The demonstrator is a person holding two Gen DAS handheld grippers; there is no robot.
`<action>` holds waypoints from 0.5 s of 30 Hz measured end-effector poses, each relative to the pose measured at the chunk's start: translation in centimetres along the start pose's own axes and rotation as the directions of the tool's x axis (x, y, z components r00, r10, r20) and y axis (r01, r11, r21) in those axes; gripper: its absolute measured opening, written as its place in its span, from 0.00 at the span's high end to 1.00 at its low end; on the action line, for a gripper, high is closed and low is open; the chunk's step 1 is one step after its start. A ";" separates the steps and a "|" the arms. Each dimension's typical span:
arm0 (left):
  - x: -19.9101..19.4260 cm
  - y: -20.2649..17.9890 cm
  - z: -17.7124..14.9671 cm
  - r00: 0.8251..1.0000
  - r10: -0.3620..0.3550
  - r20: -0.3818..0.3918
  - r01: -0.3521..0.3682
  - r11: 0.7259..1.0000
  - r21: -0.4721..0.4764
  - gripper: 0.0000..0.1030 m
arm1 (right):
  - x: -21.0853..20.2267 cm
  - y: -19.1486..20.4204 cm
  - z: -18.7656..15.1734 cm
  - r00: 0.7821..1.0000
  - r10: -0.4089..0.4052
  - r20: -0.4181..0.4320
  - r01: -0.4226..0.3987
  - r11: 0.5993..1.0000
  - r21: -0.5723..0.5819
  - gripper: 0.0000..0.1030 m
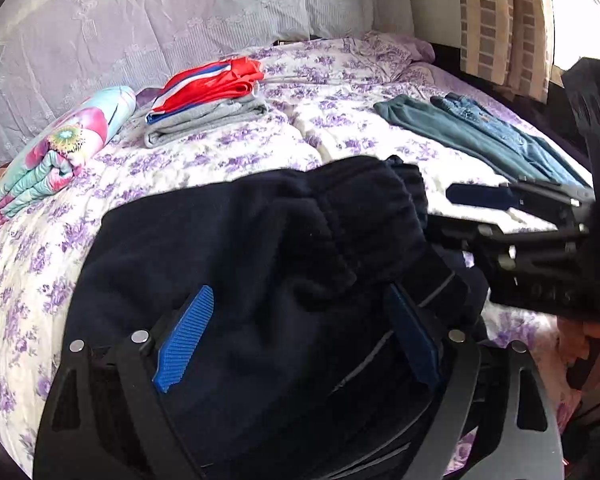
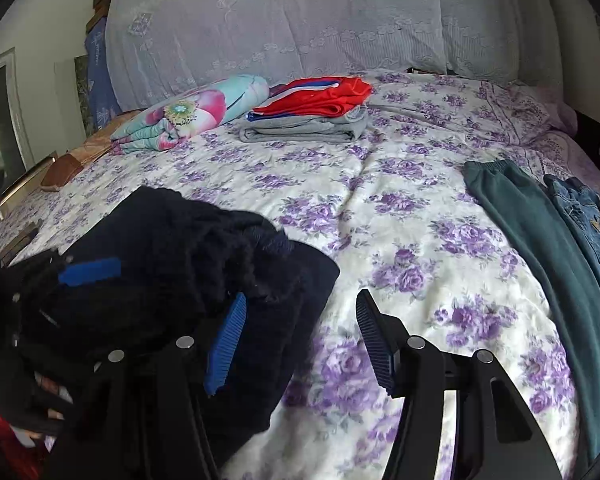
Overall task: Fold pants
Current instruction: 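Press the folded pants flat with the left tool while the right tool withdraws, then grasp the folded navy pants bundle with both tools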
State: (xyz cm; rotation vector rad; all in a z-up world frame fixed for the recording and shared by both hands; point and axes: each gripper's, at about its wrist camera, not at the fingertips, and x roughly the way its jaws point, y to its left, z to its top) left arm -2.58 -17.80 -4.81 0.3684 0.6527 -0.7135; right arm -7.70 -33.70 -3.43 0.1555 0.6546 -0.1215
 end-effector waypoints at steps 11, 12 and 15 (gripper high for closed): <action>-0.7 1.1 -1.3 0.998 -0.069 -0.010 0.069 0.997 -0.024 0.19 | -0.7 -3.5 0.3 0.998 -0.028 0.058 0.014 0.974 0.224 0.29; -1.1 1.6 -1.3 0.997 -0.080 -0.008 0.080 0.996 -0.040 0.19 | -2.1 -3.0 0.5 0.995 -0.033 0.097 0.012 0.977 0.211 0.29; -3.2 3.6 -1.1 0.999 -0.011 0.040 0.015 0.996 -0.085 0.19 | -4.6 0.0 1.9 0.987 -0.010 0.159 -0.004 0.996 0.091 0.29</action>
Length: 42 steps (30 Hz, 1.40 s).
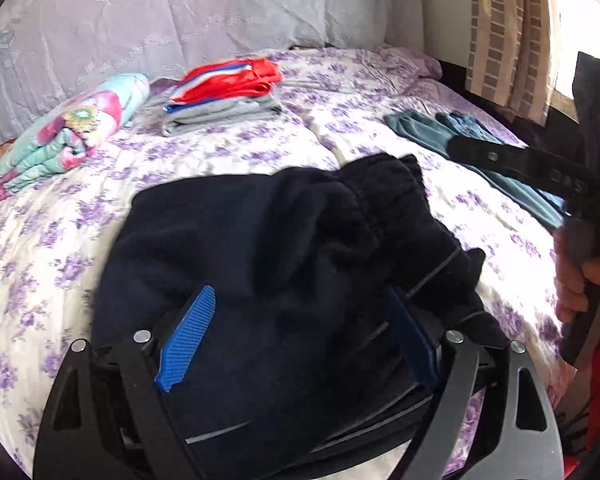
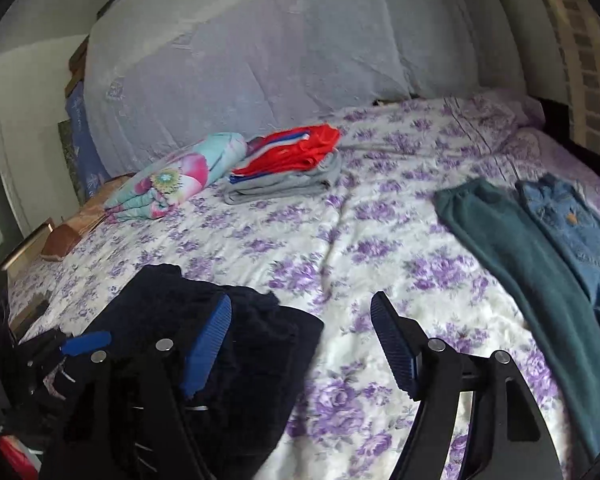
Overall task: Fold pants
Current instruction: 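Grasp the folded navy pants bundle with both tools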
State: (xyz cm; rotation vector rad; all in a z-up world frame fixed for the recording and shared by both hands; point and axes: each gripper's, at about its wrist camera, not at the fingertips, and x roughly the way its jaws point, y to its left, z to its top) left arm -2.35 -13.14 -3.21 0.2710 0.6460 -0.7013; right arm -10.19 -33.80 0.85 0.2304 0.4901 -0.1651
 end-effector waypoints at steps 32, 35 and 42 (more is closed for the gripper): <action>-0.1 9.1 -2.5 0.913 0.398 -0.094 -0.408 0.901 -0.150 0.09 | 4.1 7.1 -5.9 0.970 -0.012 -0.241 -0.015 0.994 -0.110 0.19; -0.8 9.1 -2.6 0.918 0.387 -0.089 -0.396 0.905 -0.156 0.09 | 2.9 6.7 -5.7 0.975 0.016 -0.220 -0.033 0.997 -0.074 0.19; -1.9 9.1 -2.9 0.922 0.380 -0.072 -0.387 0.909 -0.156 0.09 | 1.3 2.0 -4.2 0.977 0.094 -0.189 -0.061 0.982 0.176 0.13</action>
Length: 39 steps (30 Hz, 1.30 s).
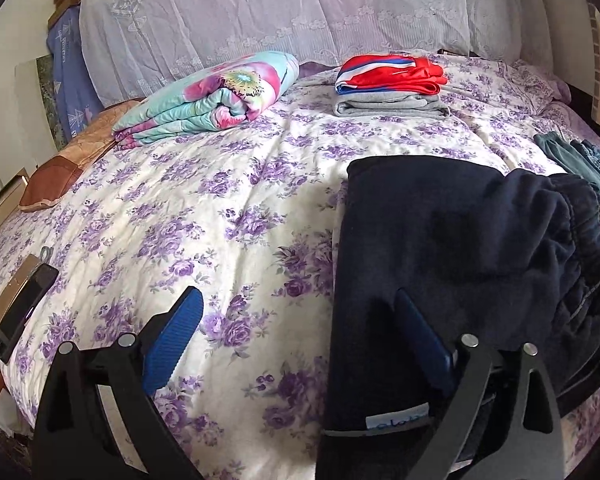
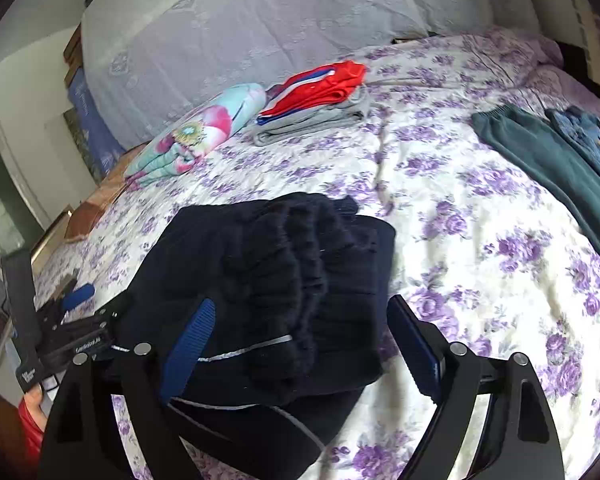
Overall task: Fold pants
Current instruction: 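Grasp the folded navy pants bundle with both tools, then lift the navy bundle with both tools off the bed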
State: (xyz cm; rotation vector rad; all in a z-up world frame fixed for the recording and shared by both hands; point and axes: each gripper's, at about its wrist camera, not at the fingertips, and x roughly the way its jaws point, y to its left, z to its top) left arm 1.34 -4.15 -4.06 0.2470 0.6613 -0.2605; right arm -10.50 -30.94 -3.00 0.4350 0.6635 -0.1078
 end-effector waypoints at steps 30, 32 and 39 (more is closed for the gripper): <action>0.5 -2.3 0.3 0.996 -0.071 -0.061 0.072 0.997 0.015 0.09 | 4.5 -3.5 0.3 0.975 0.151 -0.162 -0.134 0.985 0.113 0.06; 0.5 -2.4 0.4 0.995 -0.075 -0.063 0.076 0.997 0.015 0.09 | 4.3 -3.8 0.2 0.973 0.165 -0.162 -0.146 0.982 0.122 0.06; 0.0 -3.2 0.0 0.982 -0.165 -0.093 0.167 0.986 0.014 0.09 | 5.7 -3.1 0.8 0.969 0.173 -0.175 -0.156 0.982 0.108 0.05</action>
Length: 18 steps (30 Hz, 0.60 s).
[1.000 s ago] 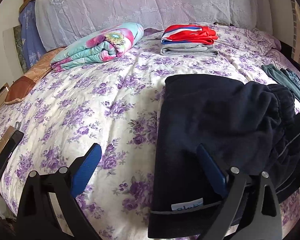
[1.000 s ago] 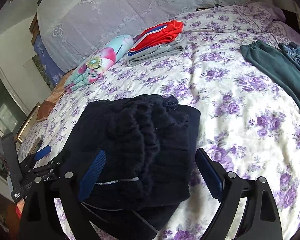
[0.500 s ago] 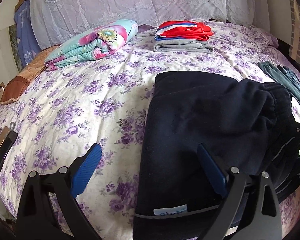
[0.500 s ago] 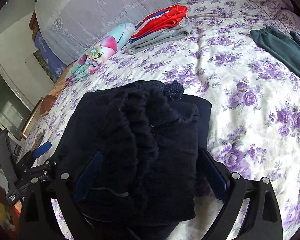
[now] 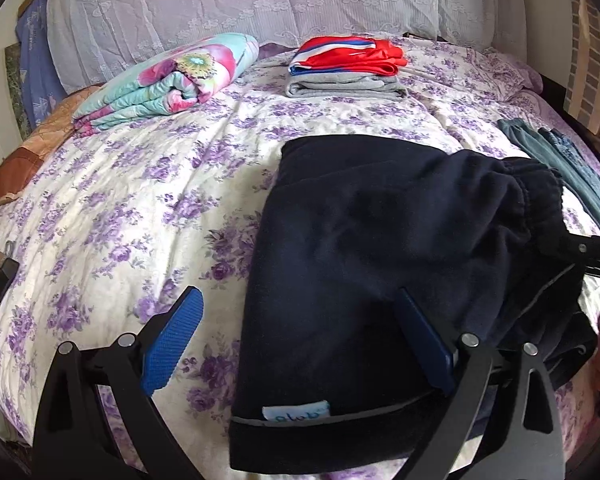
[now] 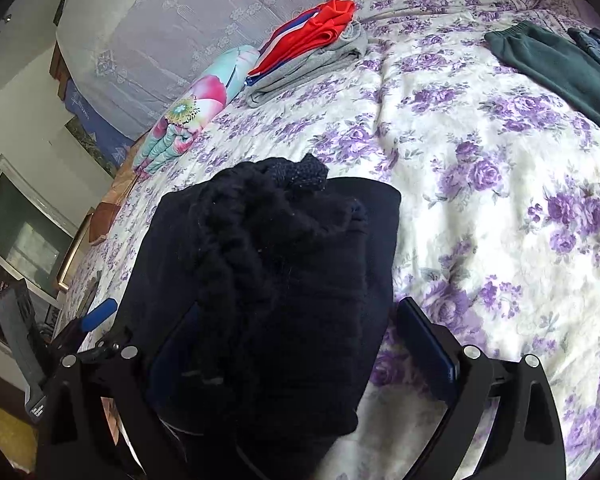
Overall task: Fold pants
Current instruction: 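Lift the navy bundle with both tools off the bed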
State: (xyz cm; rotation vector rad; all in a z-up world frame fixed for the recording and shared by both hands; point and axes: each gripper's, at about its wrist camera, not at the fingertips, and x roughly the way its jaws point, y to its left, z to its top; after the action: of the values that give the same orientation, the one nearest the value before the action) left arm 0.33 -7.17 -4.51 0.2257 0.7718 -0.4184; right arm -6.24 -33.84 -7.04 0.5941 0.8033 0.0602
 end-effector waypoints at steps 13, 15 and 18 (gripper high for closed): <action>3.5 1.3 -0.2 0.919 -0.385 -0.091 0.363 0.912 -0.189 0.25 | 0.1 1.1 0.0 0.996 0.054 0.065 -0.051 0.997 -0.056 0.51; 2.3 1.2 0.3 0.933 -0.356 -0.059 0.343 0.926 -0.159 0.54 | -0.9 2.1 -0.3 0.994 0.048 0.102 -0.038 0.995 -0.094 0.54; 0.4 1.5 1.2 0.949 -0.314 -0.005 0.311 0.941 -0.132 0.79 | -2.6 3.9 0.1 0.987 0.061 0.148 -0.038 0.987 -0.154 0.57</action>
State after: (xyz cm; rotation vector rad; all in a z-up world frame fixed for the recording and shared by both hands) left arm 2.04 -6.34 -3.92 -0.0153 0.8607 -0.6645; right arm -7.31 -31.30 -3.22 0.4690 0.6295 0.1187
